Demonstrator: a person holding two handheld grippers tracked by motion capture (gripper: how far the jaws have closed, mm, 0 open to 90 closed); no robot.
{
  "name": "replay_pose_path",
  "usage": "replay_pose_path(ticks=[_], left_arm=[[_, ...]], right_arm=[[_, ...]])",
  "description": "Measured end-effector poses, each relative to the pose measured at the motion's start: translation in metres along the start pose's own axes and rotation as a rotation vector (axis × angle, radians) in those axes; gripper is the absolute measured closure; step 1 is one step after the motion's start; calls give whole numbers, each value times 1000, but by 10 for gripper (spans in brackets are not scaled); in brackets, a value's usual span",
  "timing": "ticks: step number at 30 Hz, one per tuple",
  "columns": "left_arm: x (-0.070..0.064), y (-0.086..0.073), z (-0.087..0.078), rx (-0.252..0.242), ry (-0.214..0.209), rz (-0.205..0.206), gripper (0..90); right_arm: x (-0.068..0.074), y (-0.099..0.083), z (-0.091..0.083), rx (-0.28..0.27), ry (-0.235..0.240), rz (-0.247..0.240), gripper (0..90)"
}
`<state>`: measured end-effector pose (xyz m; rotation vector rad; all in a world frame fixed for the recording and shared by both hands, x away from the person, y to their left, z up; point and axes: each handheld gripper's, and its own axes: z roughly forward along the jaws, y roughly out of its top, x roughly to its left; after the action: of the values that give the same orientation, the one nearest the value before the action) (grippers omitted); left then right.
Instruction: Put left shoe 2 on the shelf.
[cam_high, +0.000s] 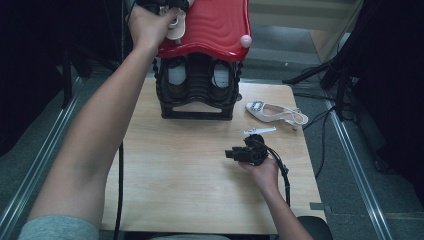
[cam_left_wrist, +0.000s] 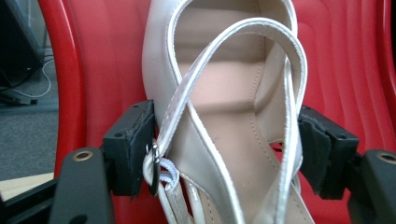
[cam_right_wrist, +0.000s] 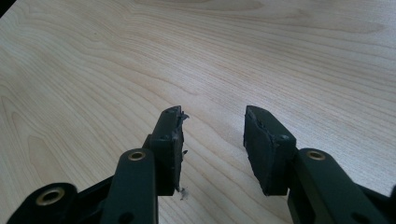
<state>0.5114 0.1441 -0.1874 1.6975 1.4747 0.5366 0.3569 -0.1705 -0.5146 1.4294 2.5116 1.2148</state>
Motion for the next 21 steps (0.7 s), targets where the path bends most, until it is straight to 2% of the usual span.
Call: replay_pose_path(ticks=[4, 9, 12, 13, 15, 19, 21], left_arm=[[-3, -1, 0, 9, -2, 26, 236], [0, 1, -5, 3, -56, -6, 161], [1, 3, -11, 14, -52, 8, 138], [2, 4, -12, 21, -64, 6, 139], [3, 5, -15, 15, -57, -3, 137], [5, 7, -21, 15, -74, 19, 154], [6, 9, -25, 14, -85, 15, 159]], right_arm=[[0, 0, 0, -2, -2, -1, 583], [0, 0, -1, -4, -4, 0, 579], [-2, 0, -2, -5, -5, 0, 578], [-2, 0, -2, -5, -4, 0, 578], [-2, 1, -2, -5, -5, 2, 577], [-2, 1, -3, -8, -7, 3, 577], [-2, 1, -3, -9, -8, 6, 576]])
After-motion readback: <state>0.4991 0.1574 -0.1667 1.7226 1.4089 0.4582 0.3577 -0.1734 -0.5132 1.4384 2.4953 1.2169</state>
